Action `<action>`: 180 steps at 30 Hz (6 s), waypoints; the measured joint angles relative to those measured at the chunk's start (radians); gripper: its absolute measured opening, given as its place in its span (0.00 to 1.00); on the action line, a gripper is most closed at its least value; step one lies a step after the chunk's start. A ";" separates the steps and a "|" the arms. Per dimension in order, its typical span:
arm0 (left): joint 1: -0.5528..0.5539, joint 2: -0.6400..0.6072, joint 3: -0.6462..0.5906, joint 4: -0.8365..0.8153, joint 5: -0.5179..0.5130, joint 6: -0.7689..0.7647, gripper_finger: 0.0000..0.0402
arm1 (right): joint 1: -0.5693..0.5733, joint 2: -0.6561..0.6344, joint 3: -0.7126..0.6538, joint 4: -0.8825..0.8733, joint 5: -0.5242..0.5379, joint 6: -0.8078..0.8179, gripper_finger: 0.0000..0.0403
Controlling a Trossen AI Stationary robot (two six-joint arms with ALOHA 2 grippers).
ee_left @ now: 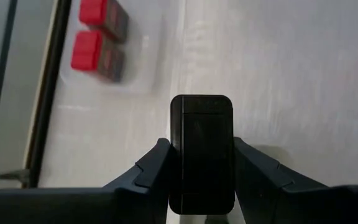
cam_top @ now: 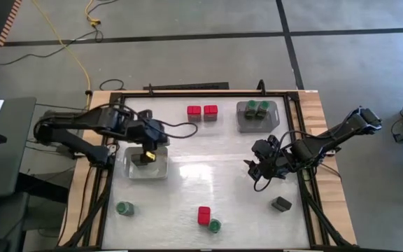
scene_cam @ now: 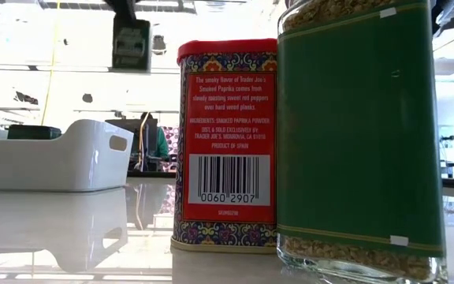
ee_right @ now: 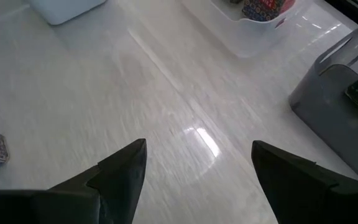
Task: Sort spices by type
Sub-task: Put the black seasoning bottle into the gray bin
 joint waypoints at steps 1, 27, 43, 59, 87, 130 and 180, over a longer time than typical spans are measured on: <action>0.000 -0.021 -0.045 0.021 0.000 -0.002 0.33 | 0.000 0.000 0.000 0.000 0.000 0.000 0.79; 0.001 -0.246 -0.666 0.378 0.143 0.005 0.33 | -0.040 0.000 0.000 0.101 -0.001 0.036 0.79; 0.031 -0.246 -0.795 0.535 0.171 0.028 0.33 | -0.046 0.000 0.000 0.138 -0.003 0.036 0.79; 0.086 -0.246 -0.796 0.549 0.245 0.031 0.34 | -0.046 0.000 0.000 0.137 -0.003 0.034 0.79; 0.086 -0.246 -0.796 0.560 0.188 0.048 0.34 | -0.046 0.000 0.000 0.137 -0.003 0.034 0.79; 0.085 -0.246 -0.795 0.552 0.188 -0.005 0.45 | -0.046 0.000 0.000 0.138 -0.003 0.035 0.79; 0.085 -0.246 -0.795 0.554 0.188 -0.030 0.49 | -0.046 0.000 0.000 0.138 -0.003 0.036 0.79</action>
